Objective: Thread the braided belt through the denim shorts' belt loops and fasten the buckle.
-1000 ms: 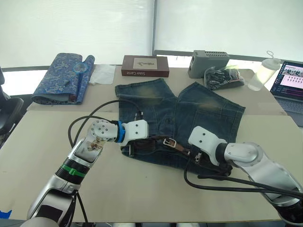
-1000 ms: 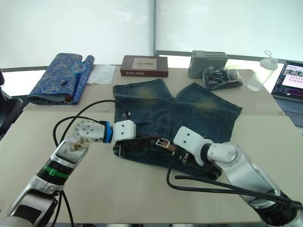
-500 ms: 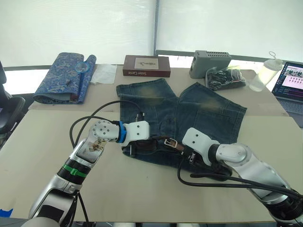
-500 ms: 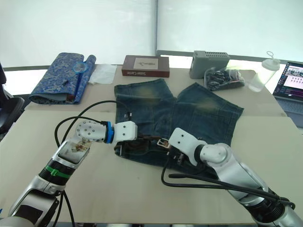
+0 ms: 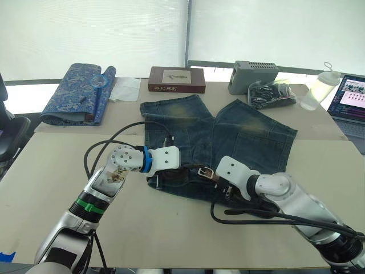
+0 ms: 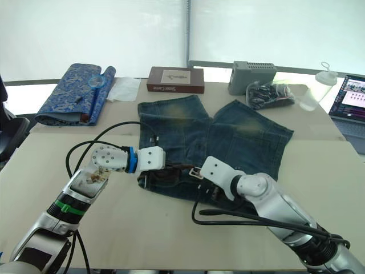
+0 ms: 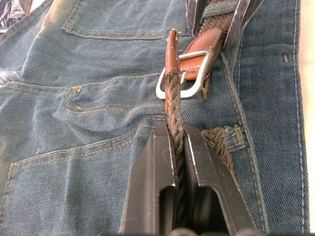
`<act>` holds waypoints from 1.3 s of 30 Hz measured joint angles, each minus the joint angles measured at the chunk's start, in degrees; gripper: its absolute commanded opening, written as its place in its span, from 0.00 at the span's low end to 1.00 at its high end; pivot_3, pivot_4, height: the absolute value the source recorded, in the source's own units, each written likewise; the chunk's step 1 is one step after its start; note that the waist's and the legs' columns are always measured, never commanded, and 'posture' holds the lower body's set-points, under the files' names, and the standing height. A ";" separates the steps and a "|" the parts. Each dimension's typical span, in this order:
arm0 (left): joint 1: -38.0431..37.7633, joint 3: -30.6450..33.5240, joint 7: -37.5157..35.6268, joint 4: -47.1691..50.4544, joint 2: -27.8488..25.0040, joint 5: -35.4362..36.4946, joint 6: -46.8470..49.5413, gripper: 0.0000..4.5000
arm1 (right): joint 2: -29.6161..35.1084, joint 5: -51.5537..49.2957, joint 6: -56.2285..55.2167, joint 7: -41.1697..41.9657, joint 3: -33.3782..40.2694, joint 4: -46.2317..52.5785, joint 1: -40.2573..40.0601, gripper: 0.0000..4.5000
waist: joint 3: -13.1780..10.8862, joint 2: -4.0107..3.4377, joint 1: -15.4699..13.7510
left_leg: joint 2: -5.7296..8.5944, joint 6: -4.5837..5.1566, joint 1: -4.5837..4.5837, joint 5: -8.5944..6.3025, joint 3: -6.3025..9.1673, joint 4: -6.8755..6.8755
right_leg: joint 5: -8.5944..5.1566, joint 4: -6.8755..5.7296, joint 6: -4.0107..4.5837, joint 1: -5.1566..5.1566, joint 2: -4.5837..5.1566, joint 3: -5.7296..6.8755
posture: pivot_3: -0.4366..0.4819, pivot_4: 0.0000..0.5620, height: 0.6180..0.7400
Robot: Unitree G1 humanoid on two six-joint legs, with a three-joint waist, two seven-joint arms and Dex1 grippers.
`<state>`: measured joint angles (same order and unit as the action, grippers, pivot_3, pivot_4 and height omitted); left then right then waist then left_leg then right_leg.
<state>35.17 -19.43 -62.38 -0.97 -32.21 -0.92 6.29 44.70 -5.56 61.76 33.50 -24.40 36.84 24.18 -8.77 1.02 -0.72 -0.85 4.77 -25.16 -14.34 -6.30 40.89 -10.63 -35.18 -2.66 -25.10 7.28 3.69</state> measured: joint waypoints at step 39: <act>-3.83 -1.71 15.20 3.54 10.25 -9.82 3.75 0.00 | -10.14 -6.67 5.32 -4.43 13.25 4.45 -5.81 0.01 | 0.00 0.00 0.08 | -0.02 0.02 0.00 -0.01 0.03 -0.02 | 0.01 -0.03 0.00 -0.02 -0.02 0.00 | 0.48 0.27 1.00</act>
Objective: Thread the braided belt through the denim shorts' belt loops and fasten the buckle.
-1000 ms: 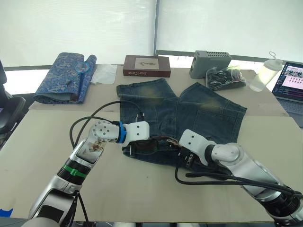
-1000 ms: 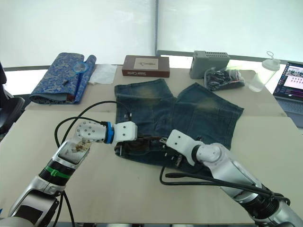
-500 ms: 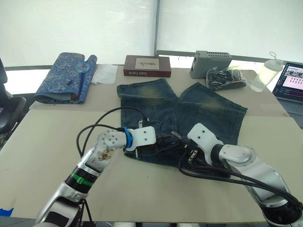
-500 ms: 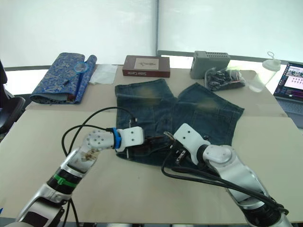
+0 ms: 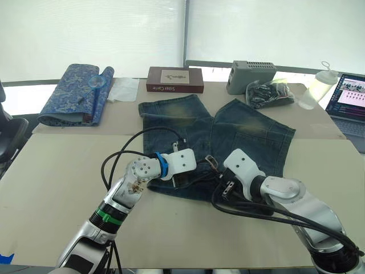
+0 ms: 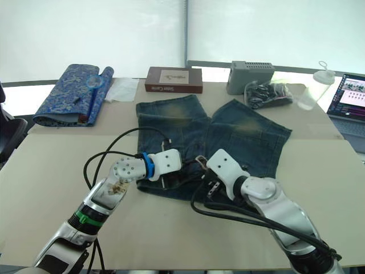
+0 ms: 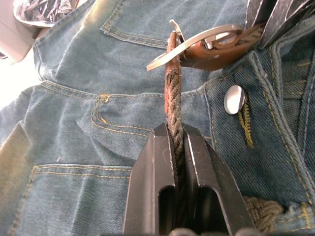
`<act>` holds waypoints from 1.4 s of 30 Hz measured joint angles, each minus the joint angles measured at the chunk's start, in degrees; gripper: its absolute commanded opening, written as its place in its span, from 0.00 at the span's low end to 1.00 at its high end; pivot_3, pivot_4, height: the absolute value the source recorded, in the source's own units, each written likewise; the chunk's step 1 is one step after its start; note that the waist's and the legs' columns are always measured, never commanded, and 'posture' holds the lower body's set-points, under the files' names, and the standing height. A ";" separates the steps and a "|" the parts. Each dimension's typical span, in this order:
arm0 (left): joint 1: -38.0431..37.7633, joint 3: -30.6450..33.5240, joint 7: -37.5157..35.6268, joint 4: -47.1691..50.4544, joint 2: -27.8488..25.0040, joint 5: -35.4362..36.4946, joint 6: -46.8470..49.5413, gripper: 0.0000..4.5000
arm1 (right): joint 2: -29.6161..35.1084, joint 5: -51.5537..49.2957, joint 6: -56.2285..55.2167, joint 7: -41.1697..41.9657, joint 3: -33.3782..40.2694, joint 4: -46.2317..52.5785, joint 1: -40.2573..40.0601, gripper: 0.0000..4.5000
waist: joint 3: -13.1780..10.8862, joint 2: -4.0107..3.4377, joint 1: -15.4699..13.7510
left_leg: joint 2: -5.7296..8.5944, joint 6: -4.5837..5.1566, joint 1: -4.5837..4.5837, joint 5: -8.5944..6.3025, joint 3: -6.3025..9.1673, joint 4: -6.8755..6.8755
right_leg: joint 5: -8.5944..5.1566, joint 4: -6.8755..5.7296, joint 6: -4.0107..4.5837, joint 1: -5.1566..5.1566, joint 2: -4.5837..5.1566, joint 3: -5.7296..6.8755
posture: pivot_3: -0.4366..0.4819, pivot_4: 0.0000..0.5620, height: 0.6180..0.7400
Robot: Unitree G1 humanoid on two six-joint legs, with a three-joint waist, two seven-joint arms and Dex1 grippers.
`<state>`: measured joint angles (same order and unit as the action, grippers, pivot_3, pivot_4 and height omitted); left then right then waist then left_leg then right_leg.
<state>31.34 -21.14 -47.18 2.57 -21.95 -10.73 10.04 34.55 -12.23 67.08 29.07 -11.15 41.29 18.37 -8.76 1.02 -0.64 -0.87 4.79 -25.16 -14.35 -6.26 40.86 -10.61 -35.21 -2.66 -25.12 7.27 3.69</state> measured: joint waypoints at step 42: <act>0.29 -1.04 5.13 -8.89 2.58 -2.66 -17.44 0.00 | 16.44 12.77 -30.38 11.49 -8.28 -9.72 9.02 0.49 | 0.00 0.00 -0.11 | 0.03 0.13 0.00 -0.07 -0.13 0.08 | 0.11 0.15 -0.01 0.04 0.14 0.04 | 0.48 0.27 1.00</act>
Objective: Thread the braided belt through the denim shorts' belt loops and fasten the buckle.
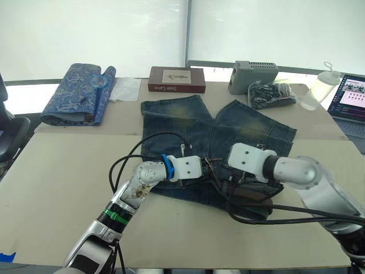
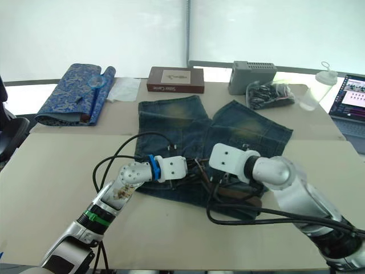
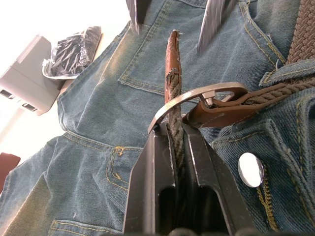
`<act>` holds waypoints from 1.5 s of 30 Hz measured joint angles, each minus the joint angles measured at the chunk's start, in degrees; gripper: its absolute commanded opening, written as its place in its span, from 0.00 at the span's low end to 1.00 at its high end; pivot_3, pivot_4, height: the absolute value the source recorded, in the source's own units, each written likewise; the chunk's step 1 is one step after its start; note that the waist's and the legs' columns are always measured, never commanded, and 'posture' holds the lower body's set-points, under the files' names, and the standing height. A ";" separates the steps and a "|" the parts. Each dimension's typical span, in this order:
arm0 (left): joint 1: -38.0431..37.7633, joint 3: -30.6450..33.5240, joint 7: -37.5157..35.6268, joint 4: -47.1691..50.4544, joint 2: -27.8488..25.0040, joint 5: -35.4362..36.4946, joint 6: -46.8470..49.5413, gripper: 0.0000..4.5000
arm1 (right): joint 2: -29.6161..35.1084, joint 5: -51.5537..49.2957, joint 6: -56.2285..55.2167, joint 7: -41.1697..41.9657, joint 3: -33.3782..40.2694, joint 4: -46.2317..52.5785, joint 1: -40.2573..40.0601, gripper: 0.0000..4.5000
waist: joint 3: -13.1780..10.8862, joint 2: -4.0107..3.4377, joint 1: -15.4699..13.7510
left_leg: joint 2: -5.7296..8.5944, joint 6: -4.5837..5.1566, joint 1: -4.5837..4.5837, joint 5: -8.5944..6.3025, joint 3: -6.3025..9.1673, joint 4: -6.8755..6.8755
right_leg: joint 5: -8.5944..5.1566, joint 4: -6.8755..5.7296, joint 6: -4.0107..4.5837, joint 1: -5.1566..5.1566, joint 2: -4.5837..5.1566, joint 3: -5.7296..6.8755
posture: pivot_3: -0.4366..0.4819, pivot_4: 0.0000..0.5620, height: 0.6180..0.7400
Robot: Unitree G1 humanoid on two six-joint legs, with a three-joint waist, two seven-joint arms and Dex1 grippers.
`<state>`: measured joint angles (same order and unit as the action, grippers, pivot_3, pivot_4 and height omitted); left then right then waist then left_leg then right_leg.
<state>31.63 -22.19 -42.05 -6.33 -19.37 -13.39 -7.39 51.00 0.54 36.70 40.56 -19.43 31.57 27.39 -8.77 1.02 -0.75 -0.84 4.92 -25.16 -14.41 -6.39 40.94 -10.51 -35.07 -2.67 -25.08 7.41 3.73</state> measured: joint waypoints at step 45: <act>13.37 -1.95 -8.21 7.42 5.32 15.52 29.90 0.63 | 9.23 0.17 4.86 8.91 16.42 12.10 -2.29 0.00 | -0.03 0.01 -0.07 | 0.00 -0.04 0.00 0.03 0.10 -0.01 | -0.03 0.02 -0.04 0.04 -0.08 -0.04 | 0.48 0.27 1.00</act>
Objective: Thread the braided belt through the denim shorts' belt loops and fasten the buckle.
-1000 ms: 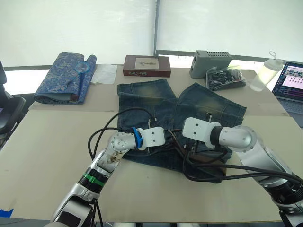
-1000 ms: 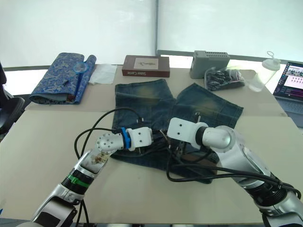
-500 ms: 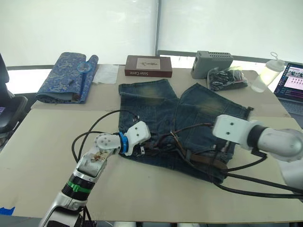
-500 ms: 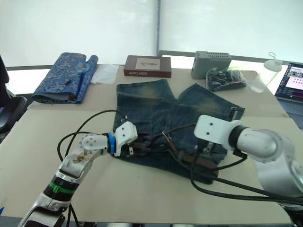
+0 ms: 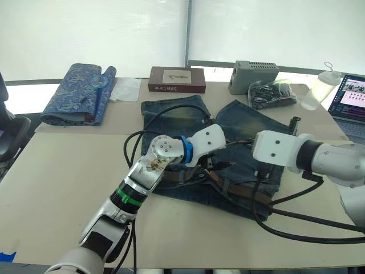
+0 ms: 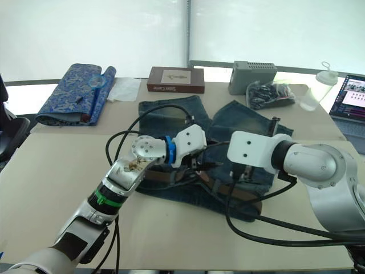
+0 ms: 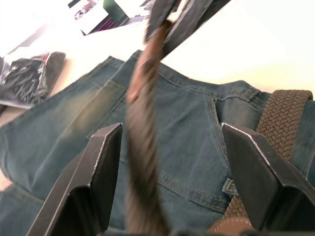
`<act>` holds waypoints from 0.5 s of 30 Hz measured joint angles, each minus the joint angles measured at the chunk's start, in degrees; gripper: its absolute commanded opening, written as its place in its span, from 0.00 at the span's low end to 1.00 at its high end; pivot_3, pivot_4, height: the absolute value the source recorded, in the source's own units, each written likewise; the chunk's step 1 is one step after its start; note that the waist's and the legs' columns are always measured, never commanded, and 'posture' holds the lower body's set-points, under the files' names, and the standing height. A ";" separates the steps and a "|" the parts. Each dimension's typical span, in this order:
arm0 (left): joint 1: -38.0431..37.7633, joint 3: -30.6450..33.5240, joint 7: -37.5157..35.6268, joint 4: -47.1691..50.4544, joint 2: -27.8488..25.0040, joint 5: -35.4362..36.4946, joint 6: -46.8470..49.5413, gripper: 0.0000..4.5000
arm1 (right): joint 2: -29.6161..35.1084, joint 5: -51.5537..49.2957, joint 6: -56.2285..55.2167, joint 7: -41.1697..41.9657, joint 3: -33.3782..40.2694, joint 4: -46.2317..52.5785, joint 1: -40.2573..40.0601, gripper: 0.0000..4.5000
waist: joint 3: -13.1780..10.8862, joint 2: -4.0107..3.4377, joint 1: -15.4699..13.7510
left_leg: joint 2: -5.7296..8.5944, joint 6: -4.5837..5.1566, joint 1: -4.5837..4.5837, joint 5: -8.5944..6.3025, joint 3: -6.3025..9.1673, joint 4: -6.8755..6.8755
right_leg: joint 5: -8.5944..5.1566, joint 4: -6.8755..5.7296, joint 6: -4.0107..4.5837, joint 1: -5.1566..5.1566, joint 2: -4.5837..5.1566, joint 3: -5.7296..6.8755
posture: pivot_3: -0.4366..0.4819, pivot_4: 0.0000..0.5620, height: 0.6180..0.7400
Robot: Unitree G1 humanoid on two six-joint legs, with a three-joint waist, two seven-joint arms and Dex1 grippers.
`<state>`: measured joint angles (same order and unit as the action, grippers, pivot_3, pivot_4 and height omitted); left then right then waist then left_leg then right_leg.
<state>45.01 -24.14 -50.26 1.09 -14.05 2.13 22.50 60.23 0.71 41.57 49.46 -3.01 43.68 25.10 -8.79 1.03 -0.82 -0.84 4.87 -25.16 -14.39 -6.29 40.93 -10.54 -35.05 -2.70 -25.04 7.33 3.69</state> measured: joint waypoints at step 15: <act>-4.04 7.53 9.69 -0.77 0.55 -0.20 6.86 0.00 | -14.19 -10.82 27.89 -5.48 3.68 5.61 -0.32 0.28 | 0.01 -0.01 0.12 | -0.02 0.02 0.00 -0.01 0.06 0.00 | 0.02 -0.11 0.02 -0.02 0.04 0.01 | 0.48 0.27 1.00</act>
<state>40.97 -16.61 -40.56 0.32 -13.50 1.93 29.36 46.04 -10.11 69.46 43.98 0.67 49.29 24.78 -8.78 1.02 -0.70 -0.85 4.89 -25.16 -14.40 -6.24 40.94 -10.52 -35.16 -2.68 -25.06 7.37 3.70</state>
